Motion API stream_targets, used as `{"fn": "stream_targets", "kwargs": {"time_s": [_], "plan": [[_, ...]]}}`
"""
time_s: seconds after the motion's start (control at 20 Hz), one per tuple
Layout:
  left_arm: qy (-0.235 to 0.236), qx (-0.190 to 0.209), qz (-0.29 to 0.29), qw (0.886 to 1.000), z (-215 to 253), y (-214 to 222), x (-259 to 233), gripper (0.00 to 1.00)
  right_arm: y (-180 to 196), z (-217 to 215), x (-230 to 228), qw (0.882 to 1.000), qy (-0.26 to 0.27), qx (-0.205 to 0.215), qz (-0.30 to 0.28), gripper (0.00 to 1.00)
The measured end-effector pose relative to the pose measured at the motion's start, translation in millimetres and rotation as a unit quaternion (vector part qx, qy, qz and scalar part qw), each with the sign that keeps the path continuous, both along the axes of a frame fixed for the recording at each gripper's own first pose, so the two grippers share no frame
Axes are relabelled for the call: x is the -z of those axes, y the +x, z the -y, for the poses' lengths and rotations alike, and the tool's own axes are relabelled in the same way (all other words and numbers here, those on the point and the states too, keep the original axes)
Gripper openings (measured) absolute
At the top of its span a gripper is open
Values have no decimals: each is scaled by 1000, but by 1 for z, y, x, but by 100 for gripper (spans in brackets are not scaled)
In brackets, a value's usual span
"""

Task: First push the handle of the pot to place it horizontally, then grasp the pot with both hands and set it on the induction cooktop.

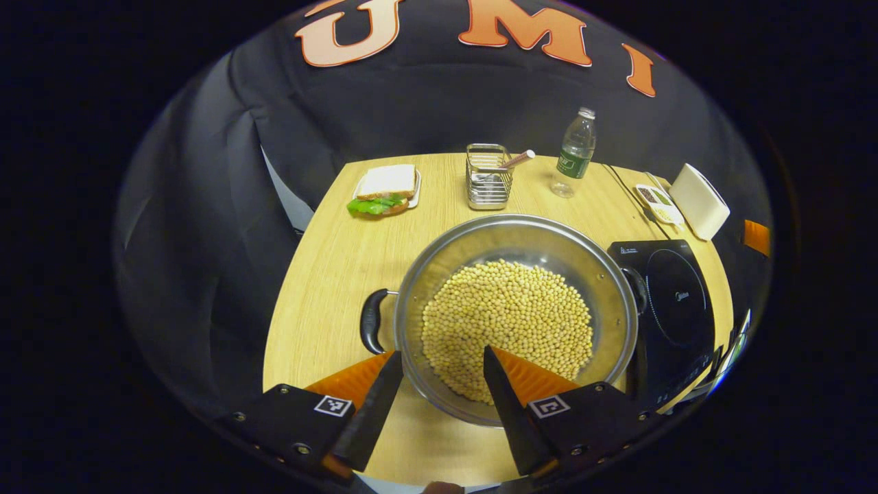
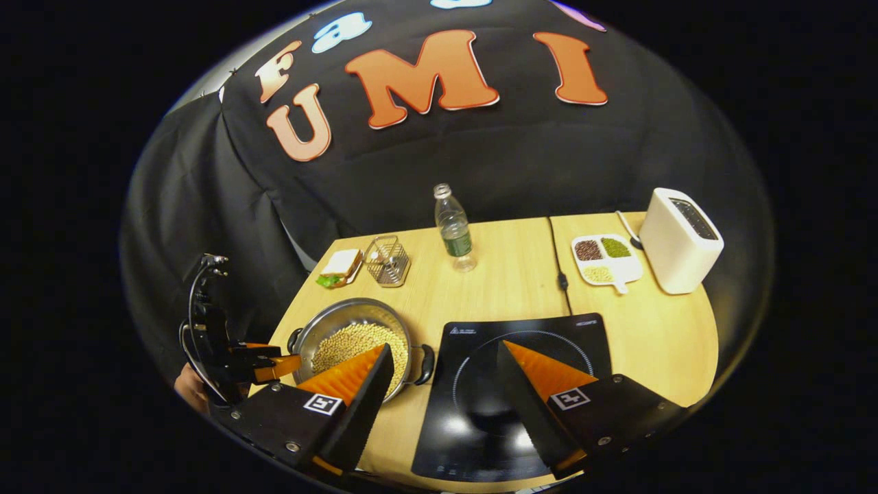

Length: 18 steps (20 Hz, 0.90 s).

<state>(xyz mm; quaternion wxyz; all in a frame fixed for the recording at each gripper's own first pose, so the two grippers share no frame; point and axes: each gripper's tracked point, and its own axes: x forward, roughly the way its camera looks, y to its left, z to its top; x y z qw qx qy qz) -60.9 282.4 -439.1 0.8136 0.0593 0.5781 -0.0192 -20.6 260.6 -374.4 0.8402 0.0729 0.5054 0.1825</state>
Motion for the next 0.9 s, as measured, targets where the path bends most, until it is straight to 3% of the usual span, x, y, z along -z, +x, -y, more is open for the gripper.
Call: {"fn": "stream_targets", "kwargs": {"time_s": [0.25,0.4,0.65,0.9], "plan": [[12,-14,5,1000,-38,6,15,78,-13,-41,53,998,-18,-17,-53,94],[-14,-14,-6,1000,-41,1,24,78,-19,-58,84,996,-39,-27,-78,94],[-27,-15,-15,999,-52,6,45,78,-24,-67,119,991,-77,-42,-99,94],[-21,-17,-20,999,-56,14,66,78,-26,-69,136,989,-83,-40,-116,94]]}}
